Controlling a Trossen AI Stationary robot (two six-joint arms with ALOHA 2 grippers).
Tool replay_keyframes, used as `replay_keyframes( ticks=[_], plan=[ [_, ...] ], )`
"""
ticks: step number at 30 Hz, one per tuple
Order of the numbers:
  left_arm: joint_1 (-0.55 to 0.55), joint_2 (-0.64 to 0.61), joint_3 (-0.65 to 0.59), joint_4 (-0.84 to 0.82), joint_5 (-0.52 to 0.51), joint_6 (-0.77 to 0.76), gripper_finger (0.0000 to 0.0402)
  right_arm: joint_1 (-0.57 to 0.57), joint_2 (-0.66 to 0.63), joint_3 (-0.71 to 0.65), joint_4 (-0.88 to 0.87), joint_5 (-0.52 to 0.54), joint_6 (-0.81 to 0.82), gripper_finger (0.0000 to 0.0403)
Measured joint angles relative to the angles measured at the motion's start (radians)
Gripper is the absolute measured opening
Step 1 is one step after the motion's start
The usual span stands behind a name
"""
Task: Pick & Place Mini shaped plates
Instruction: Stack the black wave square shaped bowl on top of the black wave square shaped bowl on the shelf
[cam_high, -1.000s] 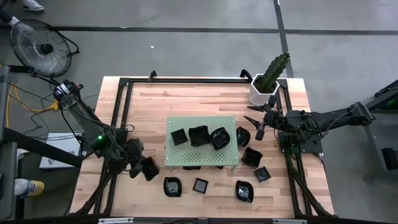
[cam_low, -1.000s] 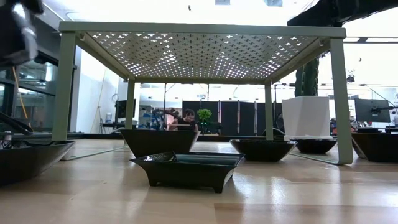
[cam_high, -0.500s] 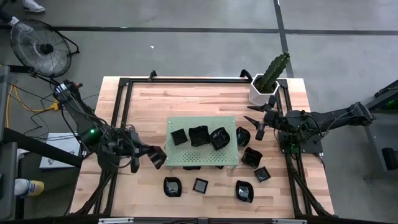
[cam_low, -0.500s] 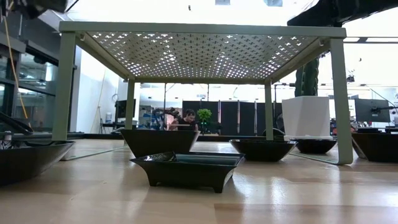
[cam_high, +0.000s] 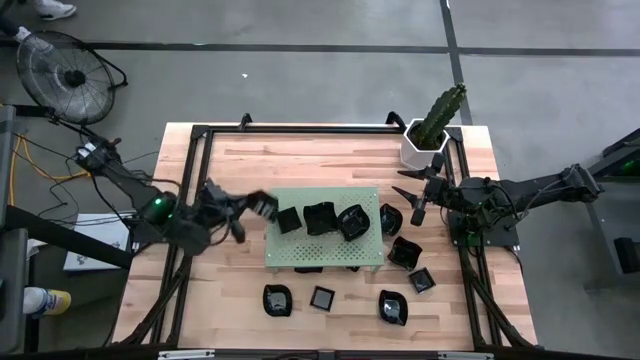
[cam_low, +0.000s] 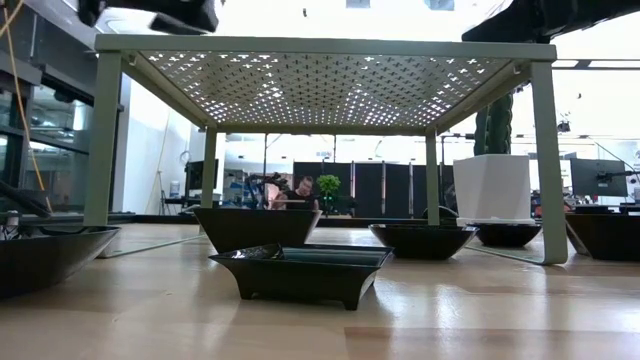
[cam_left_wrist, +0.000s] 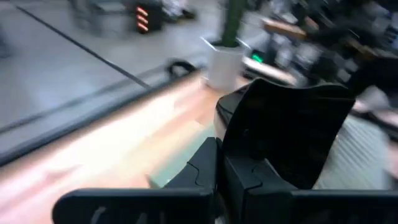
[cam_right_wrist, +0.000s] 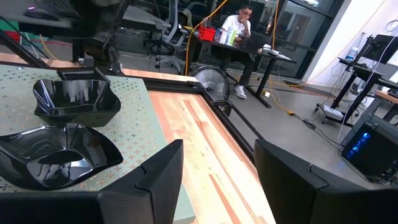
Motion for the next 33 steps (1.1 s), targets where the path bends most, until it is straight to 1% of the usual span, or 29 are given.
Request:
replay_keyframes(
  ticks=[4, 9, 17, 23, 27, 33],
  plan=[
    [0.114, 0.034, 0.0, 0.135, -0.035, 0.078, 0.0, 0.0, 0.0, 0.0, 0.0, 0.0, 0.0, 0.0193],
    [0.25, 0.106, 0.0, 0.389, -0.045, 0.254, 0.0, 0.0, 0.0, 0.0, 0.0, 0.0, 0.0, 0.0193],
    [0.4, 0.202, 0.0, 0.718, 0.021, 0.491, 0.0, 0.0, 0.0, 0.0, 0.0, 0.0, 0.0, 0.0193],
    [0.464, 0.271, 0.0, 0.931, 0.058, 0.62, 0.0, 0.0, 0.0, 0.0, 0.0, 0.0, 0.0, 0.0193],
    [0.493, 0.336, 0.0, 1.099, 0.074, 0.635, 0.0, 0.0, 0.0, 0.0, 0.0, 0.0, 0.0, 0.0193],
    [0.536, 0.431, 0.0, 1.356, 0.12, 0.606, 0.0001, 0.0, 0.0, 0.0, 0.0, 0.0, 0.0, 0.0193]
  ],
)
